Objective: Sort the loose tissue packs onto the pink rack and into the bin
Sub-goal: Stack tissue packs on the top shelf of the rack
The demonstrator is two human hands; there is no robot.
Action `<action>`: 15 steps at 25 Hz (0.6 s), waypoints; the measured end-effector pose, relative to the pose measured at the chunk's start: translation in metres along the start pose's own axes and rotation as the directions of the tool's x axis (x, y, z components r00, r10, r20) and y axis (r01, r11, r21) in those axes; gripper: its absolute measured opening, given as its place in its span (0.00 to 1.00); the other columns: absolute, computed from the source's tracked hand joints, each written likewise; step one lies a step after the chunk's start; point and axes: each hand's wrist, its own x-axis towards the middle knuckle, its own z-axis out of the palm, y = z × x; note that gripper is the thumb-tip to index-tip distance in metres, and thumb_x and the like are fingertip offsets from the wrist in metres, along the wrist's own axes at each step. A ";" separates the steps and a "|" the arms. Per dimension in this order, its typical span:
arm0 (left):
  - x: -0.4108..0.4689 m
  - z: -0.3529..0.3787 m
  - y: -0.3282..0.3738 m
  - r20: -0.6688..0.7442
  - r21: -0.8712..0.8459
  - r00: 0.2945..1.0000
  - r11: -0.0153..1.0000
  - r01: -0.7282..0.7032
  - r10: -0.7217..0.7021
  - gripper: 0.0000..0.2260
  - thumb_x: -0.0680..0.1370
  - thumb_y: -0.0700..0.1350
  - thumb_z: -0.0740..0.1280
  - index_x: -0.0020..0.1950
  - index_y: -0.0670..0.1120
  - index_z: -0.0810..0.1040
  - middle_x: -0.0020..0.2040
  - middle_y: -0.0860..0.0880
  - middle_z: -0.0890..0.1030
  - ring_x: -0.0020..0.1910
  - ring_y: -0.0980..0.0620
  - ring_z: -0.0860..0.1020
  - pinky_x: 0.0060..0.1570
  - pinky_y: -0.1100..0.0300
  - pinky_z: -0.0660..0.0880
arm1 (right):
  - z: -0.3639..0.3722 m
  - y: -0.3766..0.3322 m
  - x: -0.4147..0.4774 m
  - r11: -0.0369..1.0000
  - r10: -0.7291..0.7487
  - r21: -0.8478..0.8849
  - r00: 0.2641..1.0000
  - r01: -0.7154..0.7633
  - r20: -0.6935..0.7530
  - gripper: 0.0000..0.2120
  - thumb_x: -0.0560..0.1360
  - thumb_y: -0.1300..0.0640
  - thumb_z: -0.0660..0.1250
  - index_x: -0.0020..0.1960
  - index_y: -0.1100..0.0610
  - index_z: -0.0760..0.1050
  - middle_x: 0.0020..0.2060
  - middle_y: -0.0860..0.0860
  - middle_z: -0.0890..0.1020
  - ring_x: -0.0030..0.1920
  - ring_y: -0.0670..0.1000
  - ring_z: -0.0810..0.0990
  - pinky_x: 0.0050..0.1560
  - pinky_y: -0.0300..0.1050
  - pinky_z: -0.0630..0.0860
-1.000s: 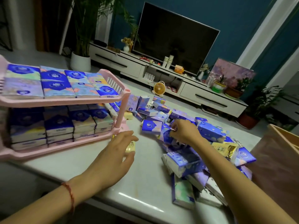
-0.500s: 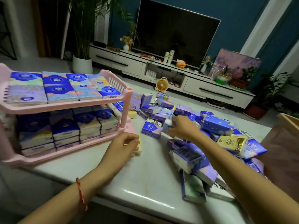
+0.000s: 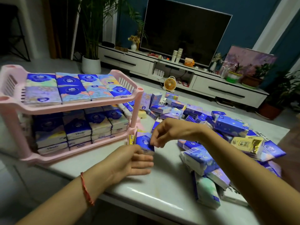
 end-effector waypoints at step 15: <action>0.015 -0.010 -0.007 0.223 0.971 0.877 -0.182 -0.158 0.426 0.40 0.74 0.61 0.63 0.76 0.54 0.42 0.77 0.50 0.41 0.76 0.49 0.42 0.72 0.55 0.49 | -0.003 0.076 0.039 0.861 0.177 -0.399 0.922 -0.314 -0.344 0.27 0.73 0.54 0.69 0.68 0.52 0.64 0.64 0.56 0.71 0.60 0.56 0.72 0.57 0.47 0.70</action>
